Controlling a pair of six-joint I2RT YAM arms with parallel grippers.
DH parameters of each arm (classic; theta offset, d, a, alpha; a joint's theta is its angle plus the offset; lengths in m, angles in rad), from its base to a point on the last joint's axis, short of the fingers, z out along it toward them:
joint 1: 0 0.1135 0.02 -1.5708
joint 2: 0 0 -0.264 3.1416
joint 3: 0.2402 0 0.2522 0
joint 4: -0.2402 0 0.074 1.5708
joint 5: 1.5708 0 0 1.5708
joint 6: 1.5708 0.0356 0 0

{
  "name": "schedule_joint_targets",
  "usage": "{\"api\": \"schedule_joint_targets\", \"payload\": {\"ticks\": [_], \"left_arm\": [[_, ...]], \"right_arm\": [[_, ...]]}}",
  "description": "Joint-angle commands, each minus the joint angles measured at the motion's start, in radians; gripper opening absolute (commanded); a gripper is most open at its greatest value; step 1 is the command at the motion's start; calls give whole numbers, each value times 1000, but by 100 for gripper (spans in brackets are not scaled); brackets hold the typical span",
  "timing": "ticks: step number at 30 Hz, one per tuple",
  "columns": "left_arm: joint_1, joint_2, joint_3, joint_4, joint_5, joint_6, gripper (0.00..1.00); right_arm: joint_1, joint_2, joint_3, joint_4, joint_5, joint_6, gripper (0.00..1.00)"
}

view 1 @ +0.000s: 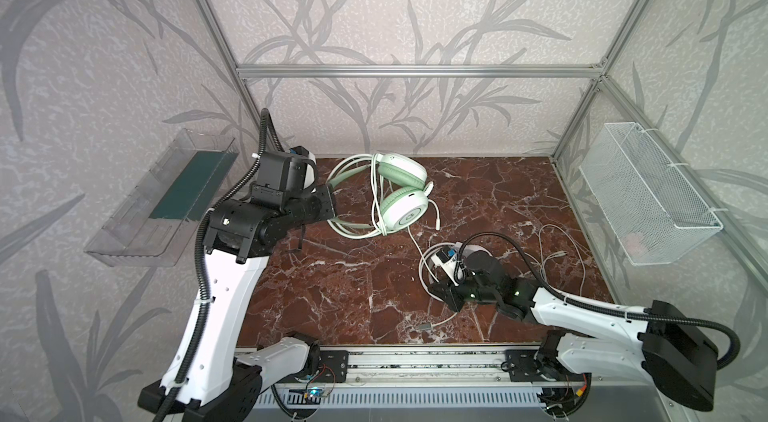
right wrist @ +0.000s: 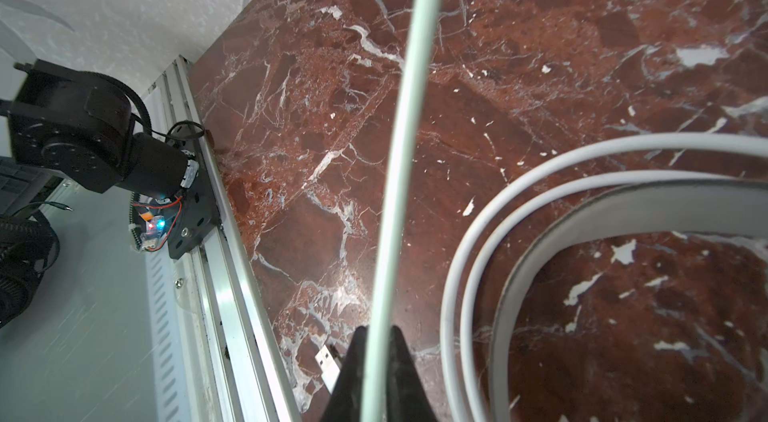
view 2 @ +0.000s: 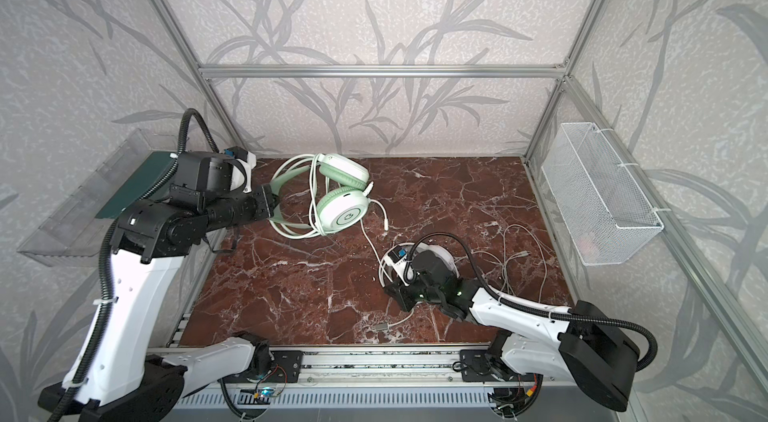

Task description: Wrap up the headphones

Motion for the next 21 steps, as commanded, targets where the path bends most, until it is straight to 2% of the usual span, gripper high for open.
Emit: {"api": "schedule_joint_targets", "payload": {"ticks": [1, 4, 7, 14, 19, 21], "left_arm": [[31, 1, 0, 110, 17, -80, 0], [66, 12, -16, 136, 11, -105, 0], [113, 26, -42, 179, 56, -149, 0], [215, 69, -126, 286, 117, -232, 0], [237, 92, -168, 320, 36, -242, 0], [248, 95, -191, 343, 52, -255, 0]], "right_arm": [[65, -27, 58, -96, 91, -48, 6], [139, -31, 99, -155, 124, -88, 0], [189, -23, 123, -205, 162, -120, 0], [278, -52, 165, -283, 163, -157, 0], [333, -96, 222, -375, 182, -195, 0], [353, -112, 241, -401, 195, -216, 0]]}}
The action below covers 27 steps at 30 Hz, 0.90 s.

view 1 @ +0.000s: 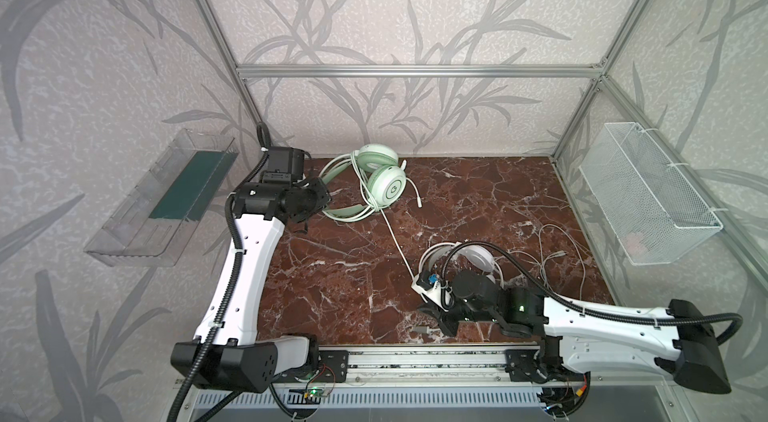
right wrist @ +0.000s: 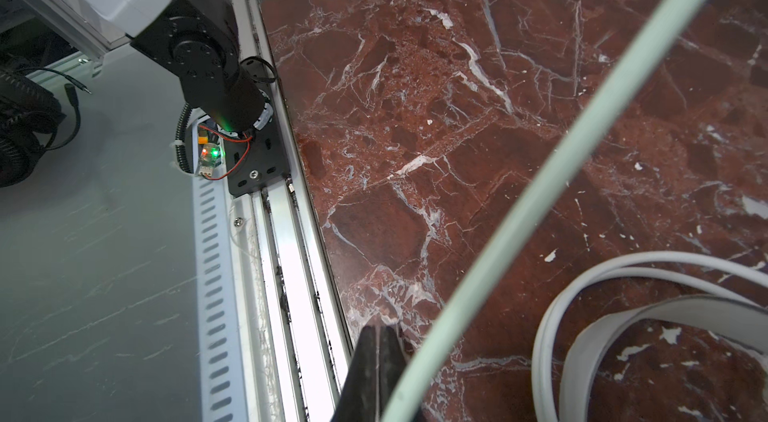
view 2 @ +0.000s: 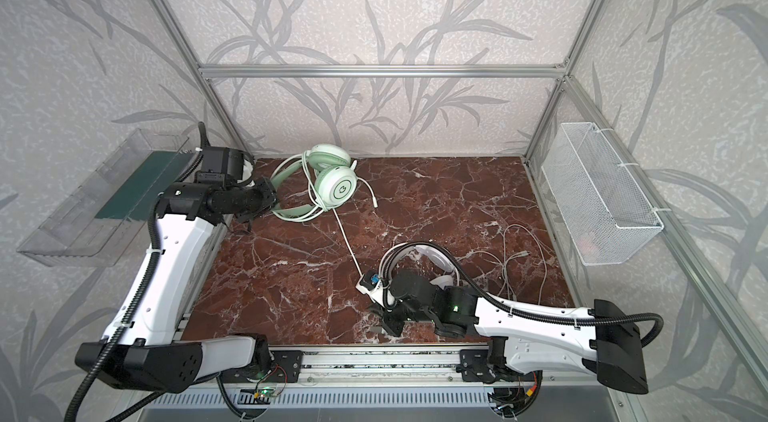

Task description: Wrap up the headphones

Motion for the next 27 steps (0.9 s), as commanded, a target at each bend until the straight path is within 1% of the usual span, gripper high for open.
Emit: {"api": "schedule_joint_targets", "payload": {"ticks": [1, 3, 5, 6, 7, 8, 10, 11, 14, 17, 19, 22, 27], "left_arm": [[31, -17, 0, 198, -17, -103, 0], [33, -19, -14, 212, -13, -102, 0], [33, -18, -19, 211, -22, -95, 0], [33, -17, -25, 212, -28, -91, 0], [33, -18, -30, 214, -31, -90, 0], [33, -18, -37, 218, -37, -88, 0], [33, -8, -43, 218, -47, -80, 0], [33, 2, -45, 211, -52, -76, 0], [33, 19, -67, 222, -43, -83, 0], [29, 38, -96, 230, -27, -82, 0], [23, 52, -114, 226, -26, -75, 0], [7, 56, -156, 229, -25, -65, 0], [-31, 45, -219, 226, -36, -33, 0]], "right_arm": [[36, -34, 23, -122, 2, -62, 0], [46, -43, 15, -90, -9, -82, 0], [75, -69, 56, -132, -22, -113, 0], [77, -82, 50, -136, 4, -121, 0], [77, -90, 21, -99, 53, -127, 0], [79, -92, 27, -100, 72, -142, 0], [93, -79, 102, -187, 47, -156, 0], [111, -73, 132, -211, 56, -169, 0], [161, -59, 202, -278, 123, -228, 0], [184, -26, 293, -380, 168, -277, 0], [202, -4, 353, -428, 214, -321, 0], [228, 35, 454, -511, 316, -400, 0], [250, 118, 585, -569, 505, -597, 0]]}}
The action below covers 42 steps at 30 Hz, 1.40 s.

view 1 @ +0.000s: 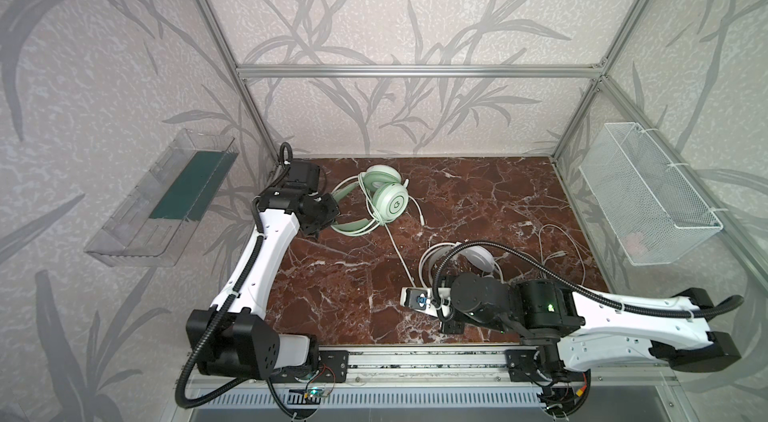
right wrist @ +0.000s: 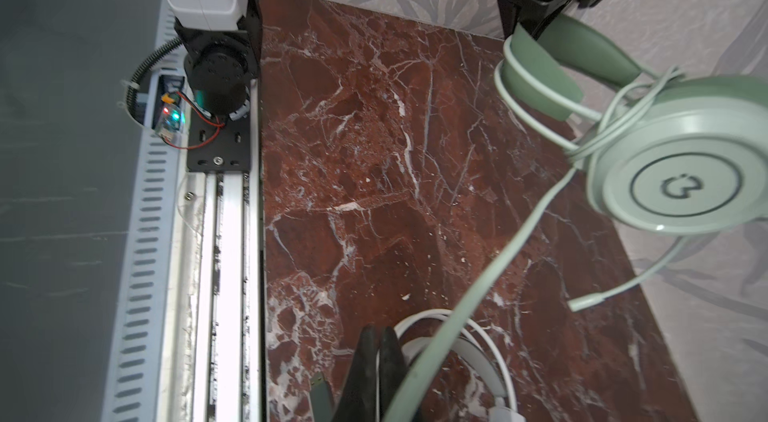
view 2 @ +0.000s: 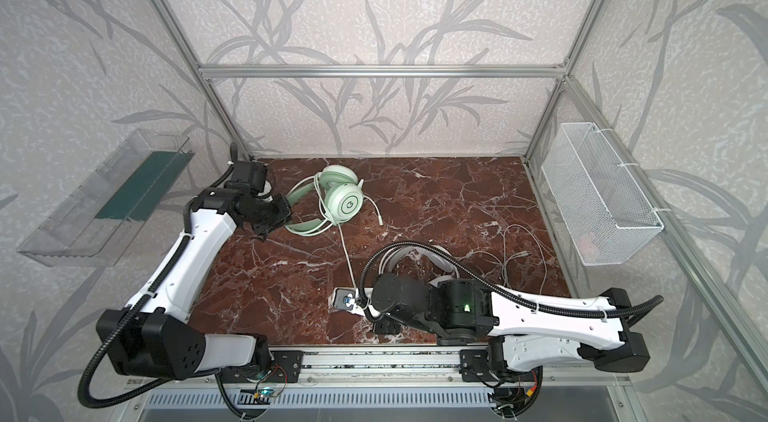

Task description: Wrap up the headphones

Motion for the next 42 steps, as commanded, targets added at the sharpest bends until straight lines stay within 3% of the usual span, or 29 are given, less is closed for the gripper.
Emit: {"api": "schedule_joint_targets", "payload": {"ticks": [1, 4, 6, 9, 12, 15, 22, 23, 26, 28, 33, 38, 40, 42], "left_arm": [[-8, -17, -11, 126, -53, -23, 0], [-35, -31, -44, 119, -81, 7, 0], [-57, -34, -67, 113, -102, 30, 0], [-88, -33, -95, 101, -129, 60, 0], [-107, -38, -124, 105, -121, 75, 0], [-126, -46, -147, 105, -117, 91, 0], [-161, -95, -196, 96, -108, 116, 0], [-165, -106, -206, 96, -104, 116, 0], [-168, -129, -235, 97, -110, 119, 0], [-169, -148, -239, 87, -141, 114, 0], [-168, -209, -198, 66, -161, 106, 0], [-169, -216, -168, 47, -114, 103, 0], [-170, -223, -171, 47, -110, 103, 0], [-170, -231, -173, 46, -110, 106, 0]], "right_arm": [[37, 51, 94, -102, 149, -201, 0], [63, 113, 145, -99, 327, -330, 0], [78, 136, 137, 0, 470, -469, 0], [77, 136, 102, 194, 547, -708, 0], [71, 136, 101, 340, 528, -847, 10], [45, 150, 147, 369, 467, -858, 16], [-67, 223, 215, 479, 384, -902, 17], [-79, 237, 227, 481, 375, -902, 14], [-97, 263, 266, 418, 340, -854, 7], [-100, 254, 261, 394, 318, -788, 15], [-160, 123, 132, 237, 127, -417, 36], [-163, 17, -73, 107, 46, -97, 43], [-164, -21, -157, 69, 50, 45, 44], [-162, -52, -222, 21, -18, 180, 43]]}}
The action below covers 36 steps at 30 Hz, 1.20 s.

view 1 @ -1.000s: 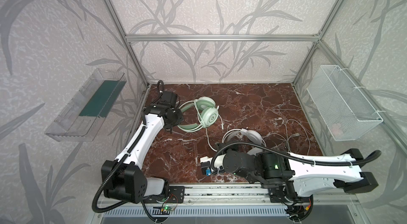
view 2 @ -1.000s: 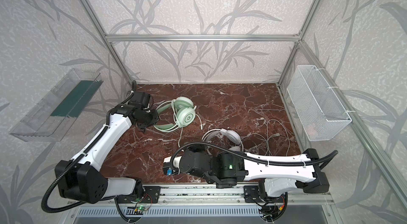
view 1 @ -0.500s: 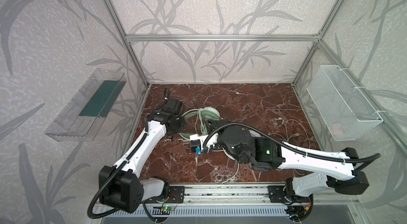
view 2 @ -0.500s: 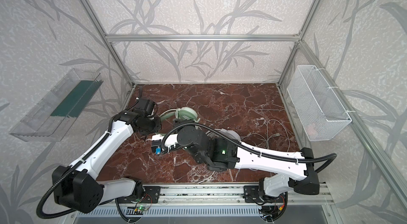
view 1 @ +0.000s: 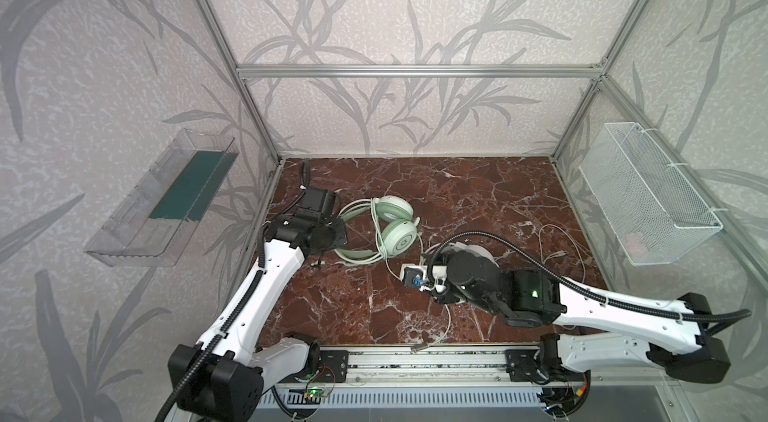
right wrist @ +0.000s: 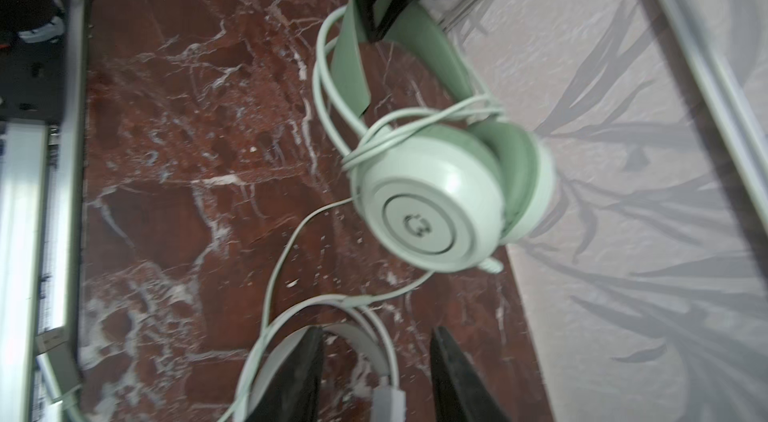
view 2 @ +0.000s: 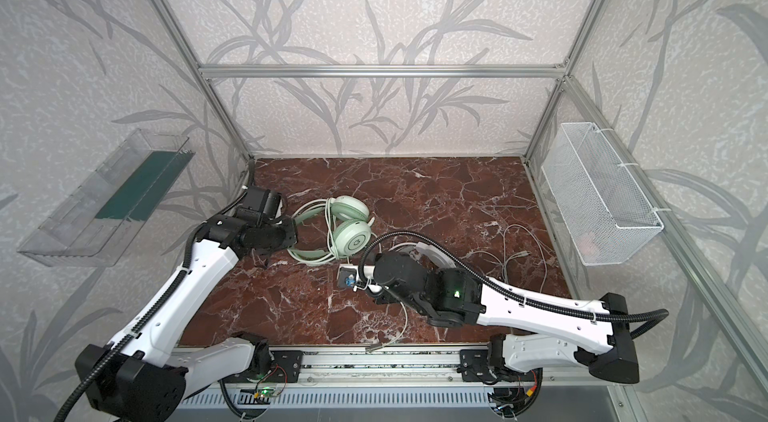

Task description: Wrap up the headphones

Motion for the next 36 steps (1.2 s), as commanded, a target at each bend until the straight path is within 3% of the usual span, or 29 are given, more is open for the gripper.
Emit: {"api": "schedule_joint_targets", "payload": {"ticks": [1, 3, 6, 12, 18, 27, 36], "left_arm": [[-2, -35, 34, 15, 35, -10, 0], [-1, -39, 33, 14, 39, -10, 0], [-2, -42, 30, 17, 47, -13, 0], [-3, -49, 23, 17, 46, -15, 0], [-8, -48, 28, 11, 52, -19, 0], [-10, -52, 27, 6, 48, -21, 0], [-12, -44, 30, 8, 43, -15, 0]], "right_arm": [[4, -46, -86, -137, -135, 348, 43], [11, -70, -143, -151, -240, 458, 43], [30, -93, -229, -135, -272, 616, 43], [33, -73, -381, -41, -251, 863, 47], [15, 112, -392, 28, -228, 966, 42], [-63, 354, -323, 5, -319, 1025, 32], [-82, 408, -312, 20, -291, 1056, 16]]}}
